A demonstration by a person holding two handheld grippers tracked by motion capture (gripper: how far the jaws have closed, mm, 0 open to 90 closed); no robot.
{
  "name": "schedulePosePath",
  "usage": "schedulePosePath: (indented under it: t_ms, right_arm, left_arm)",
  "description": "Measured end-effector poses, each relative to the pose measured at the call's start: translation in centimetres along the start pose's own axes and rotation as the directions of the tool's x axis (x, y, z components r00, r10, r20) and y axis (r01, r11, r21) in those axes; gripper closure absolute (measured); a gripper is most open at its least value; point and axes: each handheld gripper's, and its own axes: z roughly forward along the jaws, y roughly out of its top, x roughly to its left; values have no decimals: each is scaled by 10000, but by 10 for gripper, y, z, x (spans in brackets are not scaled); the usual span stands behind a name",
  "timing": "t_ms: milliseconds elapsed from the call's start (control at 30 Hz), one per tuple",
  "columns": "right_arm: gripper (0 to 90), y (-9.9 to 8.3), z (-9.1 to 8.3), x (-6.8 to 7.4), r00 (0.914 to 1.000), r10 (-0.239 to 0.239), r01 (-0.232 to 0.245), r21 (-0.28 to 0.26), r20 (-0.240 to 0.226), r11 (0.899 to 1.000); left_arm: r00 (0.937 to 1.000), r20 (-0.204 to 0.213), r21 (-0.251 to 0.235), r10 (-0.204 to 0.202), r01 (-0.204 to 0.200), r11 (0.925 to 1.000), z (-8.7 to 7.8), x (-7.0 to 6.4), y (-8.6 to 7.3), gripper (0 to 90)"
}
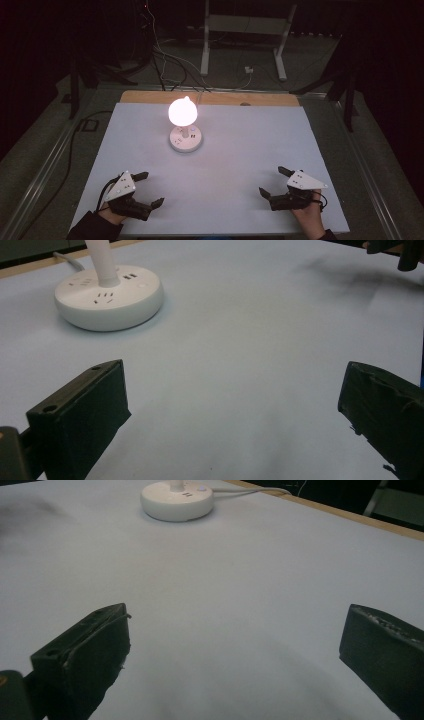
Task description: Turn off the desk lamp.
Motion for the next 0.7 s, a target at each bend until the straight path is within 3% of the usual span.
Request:
schedulePosePath:
  t_ms: [167, 700]
  right_arm:
    - [0, 2, -1, 1, 9996, -250, 250, -7, -137, 9997]
    - [0, 4, -1, 2, 9995, -285, 284, -54, -145, 9996]
  left_arm:
    - [10000, 64, -192, 8, -7, 9998, -2, -2, 2, 4]
    - [9998, 134, 195, 149, -151, 9997, 1, -4, 1, 4]
